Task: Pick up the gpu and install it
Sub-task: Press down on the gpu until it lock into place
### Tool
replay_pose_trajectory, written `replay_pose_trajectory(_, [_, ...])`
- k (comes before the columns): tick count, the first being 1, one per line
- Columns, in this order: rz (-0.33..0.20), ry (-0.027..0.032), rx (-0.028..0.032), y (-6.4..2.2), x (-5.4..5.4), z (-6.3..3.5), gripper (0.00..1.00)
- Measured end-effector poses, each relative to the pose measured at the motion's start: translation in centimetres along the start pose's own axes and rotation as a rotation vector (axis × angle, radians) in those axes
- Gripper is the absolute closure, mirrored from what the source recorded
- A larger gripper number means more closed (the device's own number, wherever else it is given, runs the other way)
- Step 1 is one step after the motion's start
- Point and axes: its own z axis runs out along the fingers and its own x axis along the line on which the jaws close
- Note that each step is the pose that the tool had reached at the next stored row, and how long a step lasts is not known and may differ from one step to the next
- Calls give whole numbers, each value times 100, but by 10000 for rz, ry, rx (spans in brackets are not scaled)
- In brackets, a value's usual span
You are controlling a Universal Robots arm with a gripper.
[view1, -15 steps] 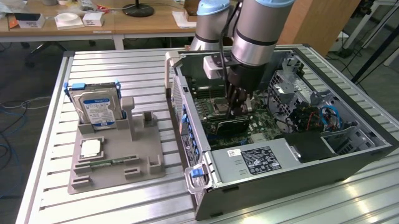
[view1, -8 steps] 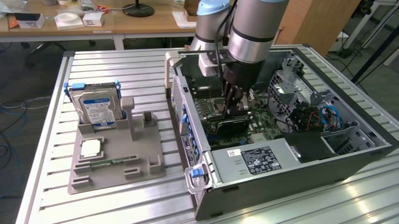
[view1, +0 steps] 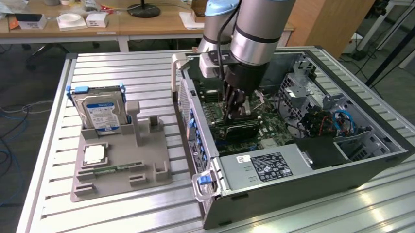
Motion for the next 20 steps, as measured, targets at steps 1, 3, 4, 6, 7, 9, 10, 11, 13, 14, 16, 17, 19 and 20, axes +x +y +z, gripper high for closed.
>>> replay_pose_trajectory(1, [1, 1, -66, 15, 0, -1, 89])
replay_pose_trajectory(3, [3, 3, -185, 44, 1, -3, 89])
replay_pose_trajectory(4, [3, 5, -233, 57, 1, -2, 89])
replay_pose_trajectory(6, [4, 12, -311, 79, 1, -2, 89])
replay_pose_trajectory(7, [6, 19, -344, 90, 2, -2, 89])
replay_pose_trajectory(9, [8, 34, -419, 106, 2, -2, 89])
replay_pose_trajectory(10, [8, 35, -454, 116, 3, -2, 89])
replay_pose_trajectory(11, [8, 35, -490, 129, 2, -1, 89])
replay_pose_trajectory(13, [9, 36, -567, 157, 3, 0, 89])
replay_pose_trajectory(14, [11, 37, -637, 168, 3, -1, 89])
replay_pose_trajectory(16, [11, 42, -807, 186, 4, -3, 89])
replay_pose_trajectory(17, [13, 43, -890, 196, 4, -4, 89])
replay_pose_trajectory(19, [15, 45, -1055, 214, 4, -5, 89])
replay_pose_trajectory(20, [17, 48, -1137, 224, 4, -10, 89])
